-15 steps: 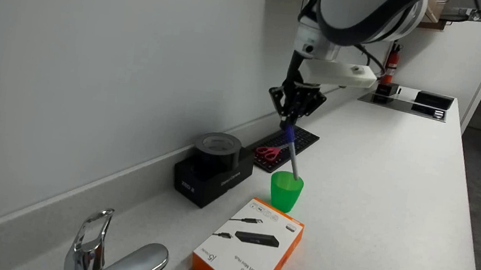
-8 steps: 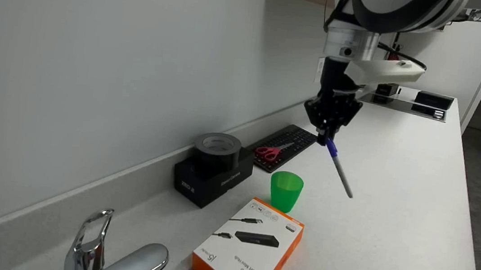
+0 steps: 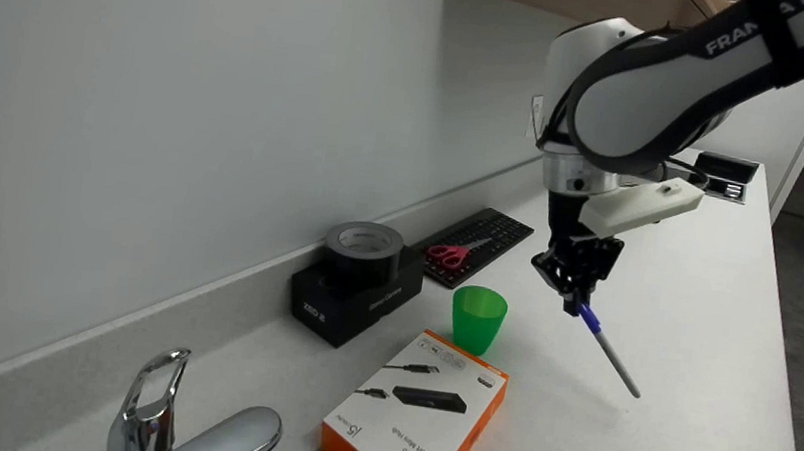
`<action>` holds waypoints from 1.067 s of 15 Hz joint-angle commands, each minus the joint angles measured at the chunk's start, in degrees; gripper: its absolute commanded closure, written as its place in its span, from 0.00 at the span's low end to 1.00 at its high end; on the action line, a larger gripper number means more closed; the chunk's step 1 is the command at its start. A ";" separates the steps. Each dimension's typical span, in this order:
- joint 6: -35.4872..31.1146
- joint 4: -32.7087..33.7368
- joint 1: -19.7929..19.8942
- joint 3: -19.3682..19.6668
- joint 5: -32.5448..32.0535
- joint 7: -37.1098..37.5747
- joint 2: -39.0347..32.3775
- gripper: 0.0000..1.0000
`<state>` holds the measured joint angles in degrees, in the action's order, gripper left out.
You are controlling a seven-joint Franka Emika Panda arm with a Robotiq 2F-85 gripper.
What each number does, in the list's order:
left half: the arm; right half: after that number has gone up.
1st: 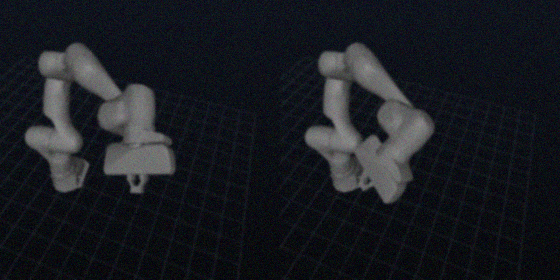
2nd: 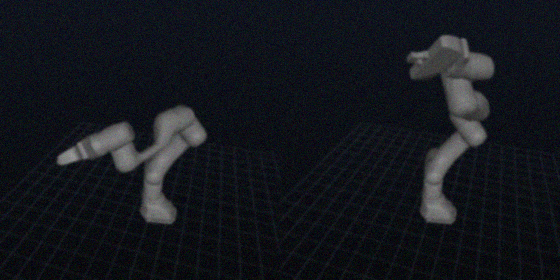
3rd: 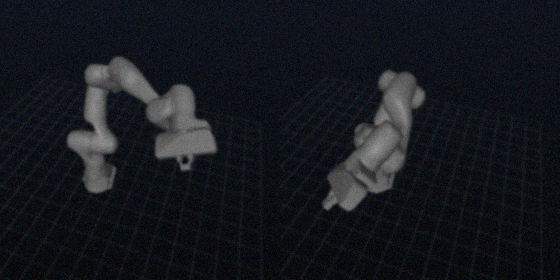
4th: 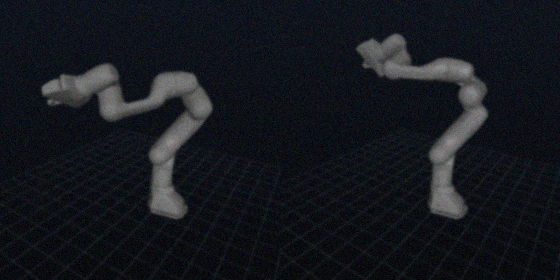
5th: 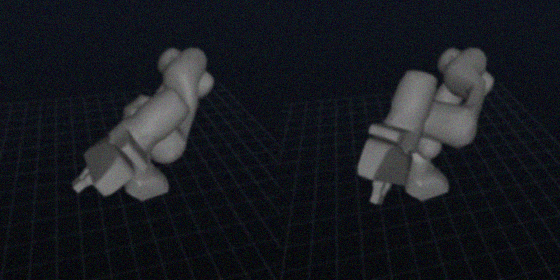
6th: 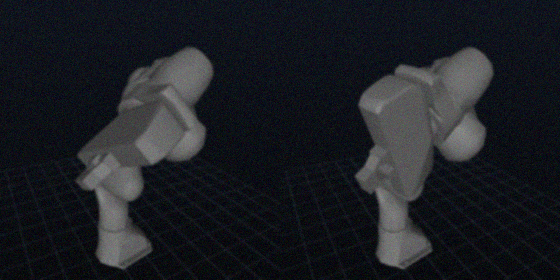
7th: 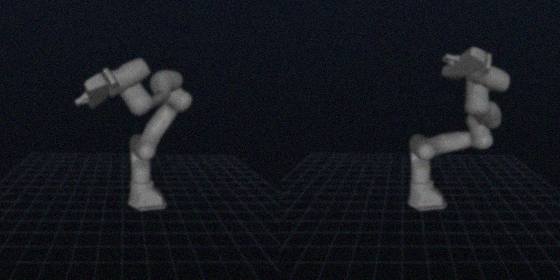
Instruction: Put the marker on the counter
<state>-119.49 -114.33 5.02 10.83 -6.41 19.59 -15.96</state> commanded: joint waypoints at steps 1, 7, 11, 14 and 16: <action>-2.02 1.96 0.56 0.62 -0.26 2.74 -4.90 0.96; -0.66 5.74 0.68 1.07 0.75 3.24 -10.45 0.61; -1.45 6.97 0.59 1.21 0.64 3.41 -10.50 0.45; -1.47 8.09 0.60 1.32 0.50 3.49 -10.39 0.23; -1.39 8.83 0.57 1.36 0.42 3.60 -10.61 0.07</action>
<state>-121.27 -107.31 5.57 11.88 -6.17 22.31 -25.95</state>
